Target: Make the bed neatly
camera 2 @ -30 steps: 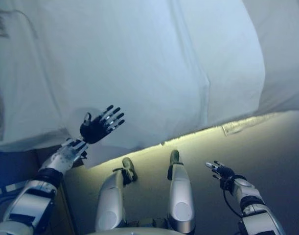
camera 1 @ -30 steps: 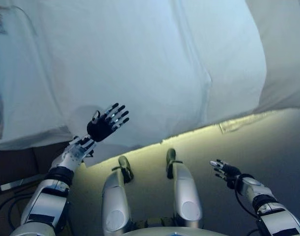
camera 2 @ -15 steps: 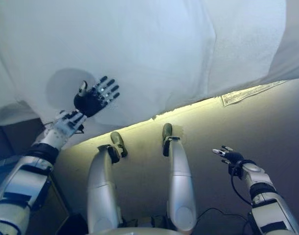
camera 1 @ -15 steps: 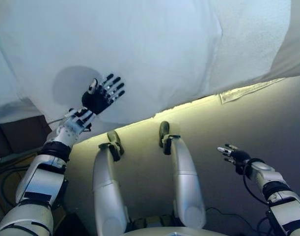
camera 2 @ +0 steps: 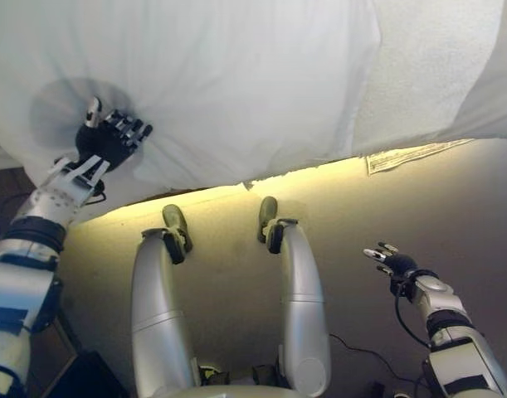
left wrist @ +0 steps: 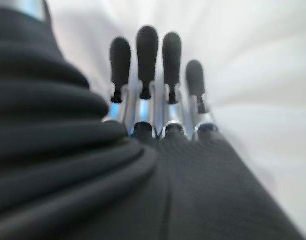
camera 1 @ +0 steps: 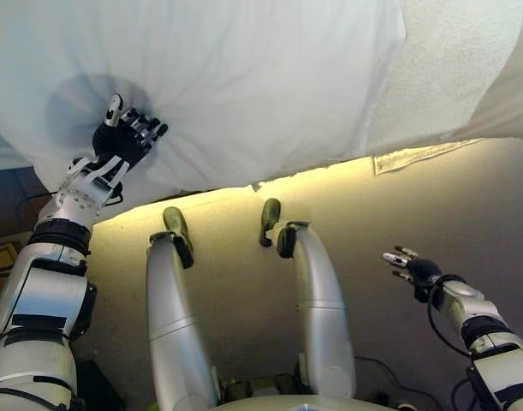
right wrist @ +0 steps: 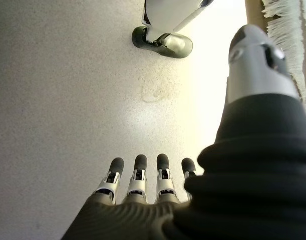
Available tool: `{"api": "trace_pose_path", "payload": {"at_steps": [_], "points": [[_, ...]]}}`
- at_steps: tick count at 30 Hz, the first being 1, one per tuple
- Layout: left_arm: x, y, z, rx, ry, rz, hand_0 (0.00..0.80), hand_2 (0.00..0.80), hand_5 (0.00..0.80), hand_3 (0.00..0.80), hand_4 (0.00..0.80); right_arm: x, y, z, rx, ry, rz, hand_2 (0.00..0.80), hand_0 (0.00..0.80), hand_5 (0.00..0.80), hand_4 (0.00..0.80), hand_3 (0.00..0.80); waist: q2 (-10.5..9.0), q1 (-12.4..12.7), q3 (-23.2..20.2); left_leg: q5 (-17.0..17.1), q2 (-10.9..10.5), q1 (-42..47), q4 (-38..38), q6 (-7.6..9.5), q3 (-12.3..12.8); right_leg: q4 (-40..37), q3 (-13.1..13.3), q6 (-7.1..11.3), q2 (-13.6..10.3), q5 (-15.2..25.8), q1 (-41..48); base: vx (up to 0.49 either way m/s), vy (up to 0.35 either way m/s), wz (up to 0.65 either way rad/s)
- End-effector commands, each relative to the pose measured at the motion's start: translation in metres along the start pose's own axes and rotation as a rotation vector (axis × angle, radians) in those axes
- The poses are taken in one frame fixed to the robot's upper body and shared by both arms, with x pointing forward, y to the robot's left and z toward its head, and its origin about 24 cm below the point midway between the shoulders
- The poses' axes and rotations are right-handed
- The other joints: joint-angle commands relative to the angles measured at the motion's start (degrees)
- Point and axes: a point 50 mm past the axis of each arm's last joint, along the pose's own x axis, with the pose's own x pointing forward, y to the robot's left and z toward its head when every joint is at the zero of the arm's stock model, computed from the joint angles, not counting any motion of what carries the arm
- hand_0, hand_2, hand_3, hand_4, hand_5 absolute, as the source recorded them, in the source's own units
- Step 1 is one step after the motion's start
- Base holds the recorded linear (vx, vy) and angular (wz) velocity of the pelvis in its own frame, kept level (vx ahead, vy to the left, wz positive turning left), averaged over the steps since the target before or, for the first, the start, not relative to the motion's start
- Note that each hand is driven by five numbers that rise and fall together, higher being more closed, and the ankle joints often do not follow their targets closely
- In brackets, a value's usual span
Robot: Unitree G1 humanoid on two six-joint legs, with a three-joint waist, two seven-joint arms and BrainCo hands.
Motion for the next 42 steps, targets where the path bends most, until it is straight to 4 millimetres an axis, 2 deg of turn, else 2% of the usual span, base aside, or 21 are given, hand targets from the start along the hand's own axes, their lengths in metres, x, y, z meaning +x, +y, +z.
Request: {"api": "trace_pose_path", "payload": {"at_steps": [1, 5, 13, 18, 27, 32, 36, 42], "points": [[-0.022, 0.030, 0.034, -0.078, -0.115, 0.197, 0.000, 0.000, 0.000, 0.000, 0.000, -0.018, -0.036, -0.008, 0.013, 0.023, -0.094, 0.000, 0.000, 0.000, 0.000, 0.000, -1.05, 1.5, -0.3, -5.1, -2.7, 0.0, 1.3, 2.35, 1.9, -2.9, -1.2, 1.92, 1.5, 4.5, 0.5, -0.052, -0.040, 0.13], [-0.033, 0.048, 0.028, -0.127, -0.073, 0.313, 0.000, 0.000, 0.000, 0.000, 0.000, -0.017, -0.037, 0.000, 0.022, 0.006, -0.081, 0.000, 0.000, 0.000, 0.000, 0.000, -1.61, 2.2, -0.3, -5.2, -2.8, -0.8, 1.6, 2.17, 1.3, -2.4, -1.9, 1.91, 1.4, 4.0, 0.2, -0.043, -0.038, 0.08], [-0.065, 0.080, 0.018, -0.225, -0.101, 0.438, 0.000, 0.000, 0.000, 0.000, 0.000, -0.019, -0.039, -0.007, 0.039, 0.007, -0.084, 0.000, 0.000, 0.000, 0.000, 0.000, -1.82, 3.3, -0.3, -5.0, -2.8, 0.1, 0.7, 1.49, 0.9, -3.0, -2.4, 2.24, 1.1, 3.7, 1.5, -0.011, -0.031, 0.05], [-0.090, 0.101, -0.005, -0.276, -0.104, 0.481, 0.000, 0.000, 0.000, 0.000, 0.000, -0.022, -0.044, -0.008, 0.035, 0.005, -0.096, 0.000, 0.000, 0.000, 0.000, 0.000, -0.32, 3.9, -0.3, -4.8, -2.9, 3.2, -1.1, 1.00, 1.8, -3.9, -2.0, 2.02, 0.6, 2.7, 3.9, 0.003, 0.014, 0.08], [-0.123, 0.119, -0.048, -0.324, -0.071, 0.519, 0.000, 0.000, 0.000, 0.000, 0.000, -0.025, -0.049, -0.006, 0.022, 0.006, -0.109, 0.000, 0.000, 0.000, 0.000, 0.000, 2.40, 4.3, -0.3, -4.4, -2.4, 11.3, -4.2, 0.05, 4.6, -5.7, -1.7, 1.50, -0.3, 0.5, 10.8, 0.024, 0.024, 0.10], [-0.150, 0.128, -0.090, -0.350, 0.016, 0.539, 0.000, 0.000, 0.000, 0.000, 0.000, -0.027, -0.048, -0.025, 0.039, 0.051, -0.117, 0.000, 0.000, 0.000, 0.000, 0.000, 3.92, 4.2, -2.3, -3.6, -2.5, 19.4, -8.7, -0.49, 6.9, -8.6, -1.7, 1.59, -0.7, -0.9, 17.9, 0.075, 0.000, 0.11], [-0.173, 0.129, -0.126, -0.381, 0.085, 0.558, 0.000, 0.000, 0.000, 0.000, 0.000, -0.028, -0.043, -0.047, 0.071, 0.098, -0.124, 0.000, 0.000, 0.000, 0.000, 0.000, 4.77, 4.8, -4.8, -2.5, -3.9, 26.2, -13.6, -0.96, 8.3, -12.7, -2.7, 2.13, -1.6, -1.0, 24.8, 0.135, -0.021, 0.03], [-0.208, 0.126, -0.170, -0.383, 0.208, 0.568, 0.000, 0.000, 0.000, 0.000, 0.000, -0.035, -0.031, -0.087, 0.132, 0.173, -0.123, 0.000, 0.000, 0.000, 0.000, 0.000, 5.24, 5.4, -8.4, -0.9, -5.8, 37.3, -20.7, -0.82, 9.1, -20.7, -4.1, 2.64, -2.3, -0.1, 37.1, 0.159, -0.046, 0.09]]}}
